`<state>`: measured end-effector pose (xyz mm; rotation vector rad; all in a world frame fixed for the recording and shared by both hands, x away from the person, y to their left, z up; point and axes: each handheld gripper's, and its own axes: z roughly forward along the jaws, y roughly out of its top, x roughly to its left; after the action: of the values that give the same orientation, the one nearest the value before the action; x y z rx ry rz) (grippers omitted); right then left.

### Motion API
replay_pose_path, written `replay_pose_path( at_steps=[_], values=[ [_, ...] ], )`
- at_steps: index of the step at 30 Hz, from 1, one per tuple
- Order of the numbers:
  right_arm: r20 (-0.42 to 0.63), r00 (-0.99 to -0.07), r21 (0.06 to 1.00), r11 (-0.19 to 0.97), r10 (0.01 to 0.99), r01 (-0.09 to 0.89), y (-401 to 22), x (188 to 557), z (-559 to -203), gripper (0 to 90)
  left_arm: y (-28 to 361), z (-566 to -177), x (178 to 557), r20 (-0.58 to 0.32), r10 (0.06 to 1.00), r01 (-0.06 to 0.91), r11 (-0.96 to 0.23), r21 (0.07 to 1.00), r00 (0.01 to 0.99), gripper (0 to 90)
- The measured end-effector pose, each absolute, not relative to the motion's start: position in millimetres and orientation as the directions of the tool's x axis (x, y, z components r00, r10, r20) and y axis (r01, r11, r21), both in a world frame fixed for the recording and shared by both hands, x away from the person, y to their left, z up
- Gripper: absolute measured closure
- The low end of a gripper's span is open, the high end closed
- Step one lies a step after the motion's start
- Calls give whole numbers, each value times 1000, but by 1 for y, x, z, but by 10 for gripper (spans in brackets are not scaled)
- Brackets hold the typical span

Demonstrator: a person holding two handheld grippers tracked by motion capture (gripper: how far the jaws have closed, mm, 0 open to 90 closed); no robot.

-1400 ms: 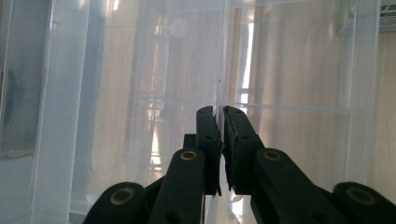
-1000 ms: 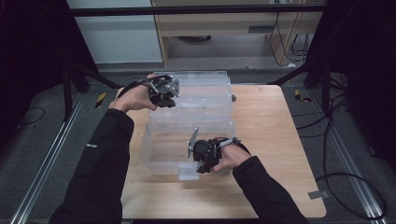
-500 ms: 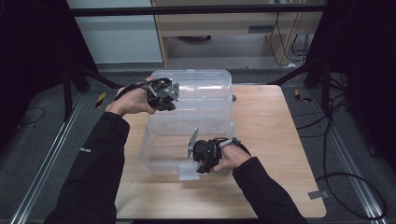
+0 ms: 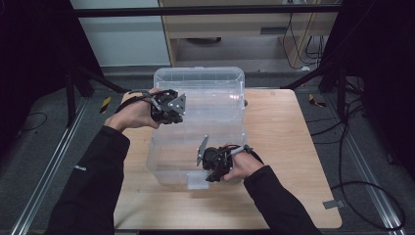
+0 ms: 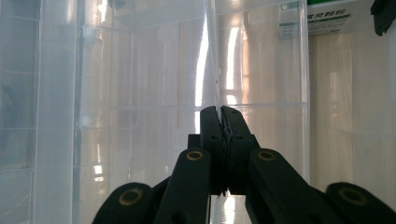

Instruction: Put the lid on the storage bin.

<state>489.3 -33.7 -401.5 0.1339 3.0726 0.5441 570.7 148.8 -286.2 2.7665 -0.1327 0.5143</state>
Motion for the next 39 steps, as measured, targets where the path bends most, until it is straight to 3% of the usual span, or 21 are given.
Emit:
replay_pose_path(
  at_steps=[23, 26, 27, 39],
  values=[
    [-15, -997, 366, 928, 77, 66, -36, 487, -402, 691, 153, -291, 545, 360, -38, -162, -933, 321, 932, 886],
    [-13, -997, 366, 928, 77, 67, -36, 487, -402, 692, 153, -287, 544, 371, -85, -194, -945, 265, 925, 886],
    [-13, -997, 366, 928, 77, 67, -36, 487, -402, 692, 153, -292, 541, 356, -40, -162, -934, 320, 934, 885],
    [-15, -996, 373, 925, 83, 71, -37, 486, -403, 690, 157, -298, 529, 330, -22, -141, -930, 340, 944, 885]
  ],
)
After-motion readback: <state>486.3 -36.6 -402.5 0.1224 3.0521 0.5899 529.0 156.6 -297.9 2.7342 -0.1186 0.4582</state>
